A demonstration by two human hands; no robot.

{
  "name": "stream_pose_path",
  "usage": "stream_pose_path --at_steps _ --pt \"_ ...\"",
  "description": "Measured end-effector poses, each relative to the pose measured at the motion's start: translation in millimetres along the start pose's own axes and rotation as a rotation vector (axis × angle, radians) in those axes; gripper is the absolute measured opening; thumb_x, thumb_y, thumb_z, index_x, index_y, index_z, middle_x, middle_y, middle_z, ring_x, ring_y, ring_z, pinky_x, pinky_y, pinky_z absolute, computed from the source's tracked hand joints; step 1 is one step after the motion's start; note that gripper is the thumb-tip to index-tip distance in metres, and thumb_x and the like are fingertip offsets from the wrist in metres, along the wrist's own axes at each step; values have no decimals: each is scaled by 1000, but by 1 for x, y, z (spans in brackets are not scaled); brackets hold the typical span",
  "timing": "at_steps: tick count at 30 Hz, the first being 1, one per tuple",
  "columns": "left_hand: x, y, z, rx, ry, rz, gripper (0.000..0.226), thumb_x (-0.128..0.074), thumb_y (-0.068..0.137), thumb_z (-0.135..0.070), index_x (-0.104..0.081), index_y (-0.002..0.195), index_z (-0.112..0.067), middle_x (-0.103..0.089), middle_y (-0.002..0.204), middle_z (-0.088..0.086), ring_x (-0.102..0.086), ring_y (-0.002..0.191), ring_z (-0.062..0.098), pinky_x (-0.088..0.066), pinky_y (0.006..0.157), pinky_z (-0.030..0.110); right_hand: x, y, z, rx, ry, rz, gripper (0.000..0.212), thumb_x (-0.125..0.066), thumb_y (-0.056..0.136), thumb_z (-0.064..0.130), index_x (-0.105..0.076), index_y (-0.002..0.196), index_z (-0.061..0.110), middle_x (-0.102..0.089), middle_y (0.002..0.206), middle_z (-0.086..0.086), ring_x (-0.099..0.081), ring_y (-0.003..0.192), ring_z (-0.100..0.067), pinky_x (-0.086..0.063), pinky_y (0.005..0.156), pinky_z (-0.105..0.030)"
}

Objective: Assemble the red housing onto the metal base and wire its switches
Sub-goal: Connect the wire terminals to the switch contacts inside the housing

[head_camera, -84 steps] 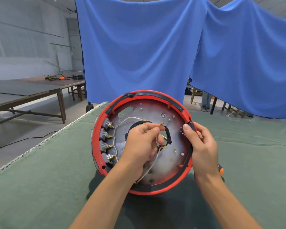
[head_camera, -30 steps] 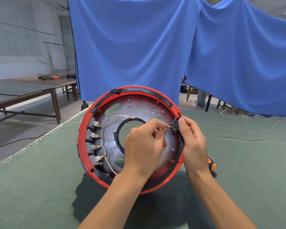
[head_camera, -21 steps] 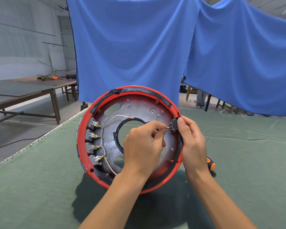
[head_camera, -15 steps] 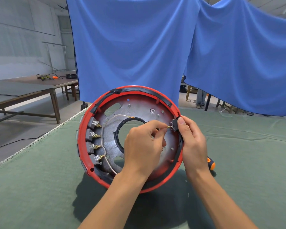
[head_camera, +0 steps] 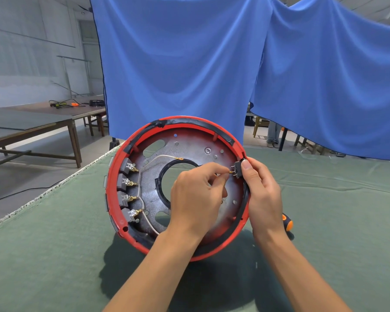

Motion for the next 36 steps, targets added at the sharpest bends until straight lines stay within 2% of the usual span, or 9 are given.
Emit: stream_pose_path --at_steps 6,13,19,23,25,28,31,34,36 --pt "0 1 -6 -62 114 -9 19 -57 81 -29 -74 83 -21 -70 63 3 -64 63 31 -51 64 44 0 -1 1 11 -21 5 13 -56 87 37 -69 88 34 -71 89 11 -65 89 -5 -48 83 -27" --pt "3 0 -8 -84 90 -30 17 -60 80 -24 -75 82 -18 -71 64 1 -67 65 28 -52 64 42 -5 -3 7 84 -60 78 20 -50 91 37 -69 87 40 -70 84 14 -63 83 -1 -49 76 -15" --pt "-1 0 -6 1 39 41 11 -60 83 -24 -70 84 -21 -71 66 -3 -67 67 24 -53 66 44 -3 -2 1 24 -56 17 15 -53 96 28 -67 92 28 -71 87 12 -64 85 -3 -49 77 -18" --pt "5 -3 -12 -27 290 -1 15 -60 89 -28 -63 103 -25 -69 81 -10 -60 77 17 -43 70 34 3 2 -6 -86 -62 -82 9 -58 92 28 -66 94 25 -70 89 10 -63 83 2 -47 76 -18" --pt "14 -5 -14 -32 351 -25 12 -58 88 -31 -63 98 -26 -68 83 -12 -59 80 13 -38 67 30 9 4 -11 -151 -99 -120 12 -59 91 30 -67 92 21 -69 84 11 -62 74 6 -46 72 -19" --pt "12 -12 -11 -21 437 229 27 -51 87 -49 -63 82 -25 -67 77 -9 -60 79 15 -45 70 33 17 7 -22 -275 -126 -159 19 -63 88 31 -68 92 13 -68 74 12 -61 64 4 -46 66 -21" --pt "0 -20 -10 -89 582 481 49 -38 80 -70 -54 68 -26 -60 68 -6 -52 68 14 -34 60 31 20 9 -28 -331 -191 -154 23 -64 87 34 -67 92 12 -68 77 8 -62 71 -6 -46 65 -24" --pt "-2 -21 -11 -138 583 542 53 -51 73 -71 -39 58 -21 -43 55 -4 -39 54 13 -23 51 29 20 9 -31 -322 -291 -86 28 -57 88 46 -66 92 19 -69 85 7 -64 83 -11 -48 73 -29" --pt "-1 -20 -10 -179 632 533 50 -59 75 -61 -32 57 -22 -38 55 -4 -37 59 21 -23 53 34 17 10 -32 -305 -376 0 37 -48 90 53 -68 96 22 -69 92 7 -63 90 -12 -47 82 -32"
Point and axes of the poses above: each hand's wrist, its own y-axis towards the middle knuckle, its own x-axis out of the back of the hand, z = x × y, the point moved 4 cm from there along y, towards the middle knuckle
